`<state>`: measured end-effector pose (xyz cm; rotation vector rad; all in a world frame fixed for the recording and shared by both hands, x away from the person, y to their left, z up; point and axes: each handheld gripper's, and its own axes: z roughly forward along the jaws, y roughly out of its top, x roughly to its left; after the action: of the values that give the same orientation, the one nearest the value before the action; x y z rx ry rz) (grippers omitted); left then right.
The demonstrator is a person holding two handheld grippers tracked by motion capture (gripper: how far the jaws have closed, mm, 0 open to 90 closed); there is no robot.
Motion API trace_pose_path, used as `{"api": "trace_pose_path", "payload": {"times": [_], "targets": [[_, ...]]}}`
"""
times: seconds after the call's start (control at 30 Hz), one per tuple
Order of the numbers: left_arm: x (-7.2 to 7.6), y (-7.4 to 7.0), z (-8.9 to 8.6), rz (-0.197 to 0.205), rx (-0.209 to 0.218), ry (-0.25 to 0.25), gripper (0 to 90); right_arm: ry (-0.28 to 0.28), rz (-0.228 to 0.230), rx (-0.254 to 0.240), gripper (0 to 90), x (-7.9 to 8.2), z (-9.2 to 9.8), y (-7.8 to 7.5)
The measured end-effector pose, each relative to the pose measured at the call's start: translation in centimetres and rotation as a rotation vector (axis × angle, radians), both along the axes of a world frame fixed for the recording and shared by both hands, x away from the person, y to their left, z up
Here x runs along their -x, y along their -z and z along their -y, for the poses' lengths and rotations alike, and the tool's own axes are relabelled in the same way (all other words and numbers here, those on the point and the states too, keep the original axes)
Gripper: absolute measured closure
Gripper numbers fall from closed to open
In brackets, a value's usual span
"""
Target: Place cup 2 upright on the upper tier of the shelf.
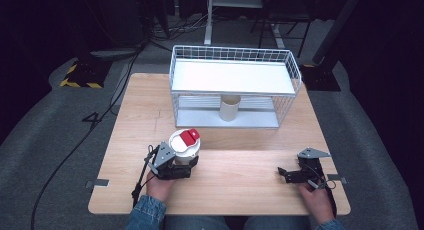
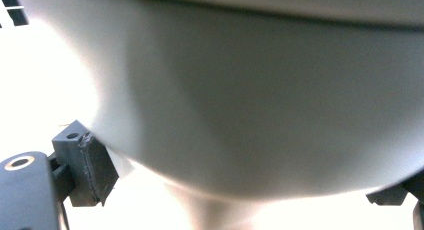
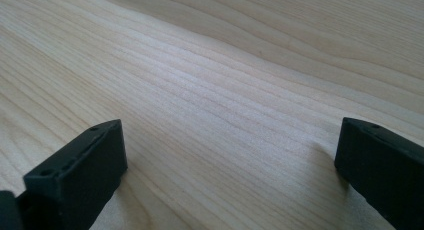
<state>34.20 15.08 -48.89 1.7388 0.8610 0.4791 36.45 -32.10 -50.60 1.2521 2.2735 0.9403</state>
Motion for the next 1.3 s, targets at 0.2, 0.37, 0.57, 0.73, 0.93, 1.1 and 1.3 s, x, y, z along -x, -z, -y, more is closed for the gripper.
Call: {"api": "trace_pose_path", "payload": {"times": [0.2, 0.37, 0.57, 0.73, 0.93, 1.1, 1.3], "targets": [[-0.1, 0.1, 0.0, -0.006, 0.004, 0.001, 9.9, 0.001, 0.000, 0.001, 0.3, 0.0, 0.0, 0.0], [0.1, 0.1, 0.1, 0.009, -0.007, -0.010, 10.6, 0.000, 0.000, -0.001, 0.2, 0.0, 0.0, 0.0], [0.1, 0.0, 0.1, 0.010, -0.007, -0.017, 10.9, 0.000, 0.000, -0.001, 0.3, 0.0, 0.0, 0.0], [0.3, -0.4, 0.1, 0.015, -0.001, -0.022, 11.1, 0.000, 0.000, 0.000, 0.3, 0.0, 0.0, 0.0], [0.6, -1.3, 0.3, 0.019, -0.009, -0.013, 11.1, 0.000, 0.000, 0.000, 0.3, 0.0, 0.0, 0.0], [0.6, -2.4, 0.4, 0.000, -0.001, -0.010, 11.1, 0.000, 0.000, -0.001, 0.3, 0.0, 0.0, 0.0], [0.6, -3.8, 0.4, -0.008, 0.005, -0.004, 11.1, 0.003, 0.000, 0.001, 0.3, 0.0, 0.0, 0.0]]}}
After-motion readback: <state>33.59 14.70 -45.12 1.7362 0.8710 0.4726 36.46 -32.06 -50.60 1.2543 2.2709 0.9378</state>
